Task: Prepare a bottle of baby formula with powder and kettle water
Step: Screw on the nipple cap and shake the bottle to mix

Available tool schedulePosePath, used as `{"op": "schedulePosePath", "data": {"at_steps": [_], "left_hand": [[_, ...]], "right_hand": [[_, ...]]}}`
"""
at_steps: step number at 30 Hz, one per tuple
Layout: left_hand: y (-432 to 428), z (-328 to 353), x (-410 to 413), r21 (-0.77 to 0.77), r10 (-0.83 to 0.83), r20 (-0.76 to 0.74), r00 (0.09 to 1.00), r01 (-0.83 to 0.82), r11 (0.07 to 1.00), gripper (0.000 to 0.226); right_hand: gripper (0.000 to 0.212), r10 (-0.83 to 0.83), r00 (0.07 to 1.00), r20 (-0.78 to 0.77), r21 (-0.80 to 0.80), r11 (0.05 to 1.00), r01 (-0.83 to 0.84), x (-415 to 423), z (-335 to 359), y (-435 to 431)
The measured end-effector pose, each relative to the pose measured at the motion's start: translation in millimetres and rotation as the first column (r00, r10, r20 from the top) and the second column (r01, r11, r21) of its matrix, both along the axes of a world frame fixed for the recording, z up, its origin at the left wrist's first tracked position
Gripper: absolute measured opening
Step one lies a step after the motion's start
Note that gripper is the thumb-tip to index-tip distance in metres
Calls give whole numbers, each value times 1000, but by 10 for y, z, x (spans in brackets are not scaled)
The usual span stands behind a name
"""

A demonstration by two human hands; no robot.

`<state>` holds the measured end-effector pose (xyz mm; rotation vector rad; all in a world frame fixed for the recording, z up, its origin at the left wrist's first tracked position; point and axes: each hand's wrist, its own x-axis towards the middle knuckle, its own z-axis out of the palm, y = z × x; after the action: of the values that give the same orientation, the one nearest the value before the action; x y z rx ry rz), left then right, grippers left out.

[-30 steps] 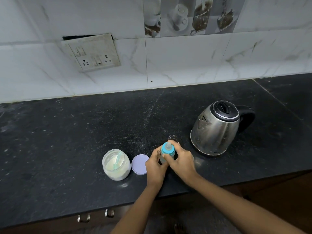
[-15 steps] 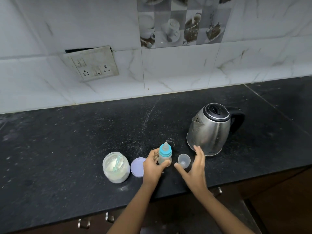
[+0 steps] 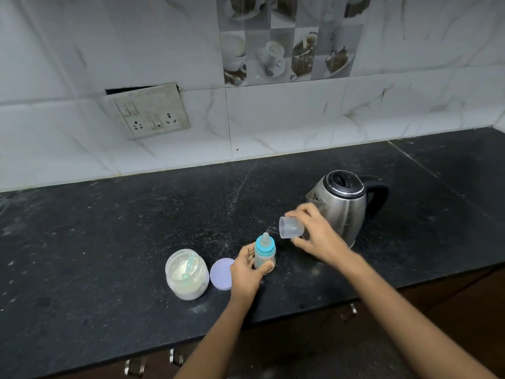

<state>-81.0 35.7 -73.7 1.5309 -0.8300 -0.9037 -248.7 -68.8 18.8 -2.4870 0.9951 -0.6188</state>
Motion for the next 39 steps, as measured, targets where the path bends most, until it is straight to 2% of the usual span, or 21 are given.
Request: {"op": "schedulePosePath", "data": {"at_steps": [2,4,8,12,19,24,26,29,31,34,36,39], "left_hand": [[5,6,-7,-2,1,-5,1000,-1,1000,57],[5,9,-6,-6,0,-14,1000,0,1000,56],[-10,-5,-1,-7,-4,-13,1000,4,1000,54],[-38,-59,17,-11,1,3,1000,0,1000,51],[-52,-81,24,-16,11,-7,1000,-11,1000,51],[-47,-78,19,-22,19,2,1000,-19,1000,50],[-43,-75,23,-26,21,6,1000,-21,999,50],[-43,-62,24,-33,11,10,1000,-11,999,50],[-36,-51,13,-26,5,16,1000,-4,1000,49],[-25,-50,15,-30,0,34,999,1,1000,49],[-7,-57,6,-36,2,53,999,0,999,49],[26,-77,-27,-49,-17,174,985,26,998,53]], "right_hand": [[57,144,956,-254,-61,984,-165,109,308,-135],[58,240,874,-422,-70,953,-295,285,484,-179],[51,383,729,-567,41,897,-439,603,611,-140],[50,420,646,-638,72,867,-493,741,528,-138],[48,480,713,-511,211,874,-437,697,344,-196],[49,441,701,-561,190,892,-409,777,309,-196],[48,404,723,-561,177,911,-372,794,259,-201],[48,279,787,-550,123,959,-254,794,125,-132],[49,122,857,-500,111,991,-76,799,15,-36],[55,-120,910,-398,102,980,174,810,-154,121],[56,-231,931,-284,149,948,281,763,-284,219],[55,-277,961,4,351,900,258,661,-552,431]]}}
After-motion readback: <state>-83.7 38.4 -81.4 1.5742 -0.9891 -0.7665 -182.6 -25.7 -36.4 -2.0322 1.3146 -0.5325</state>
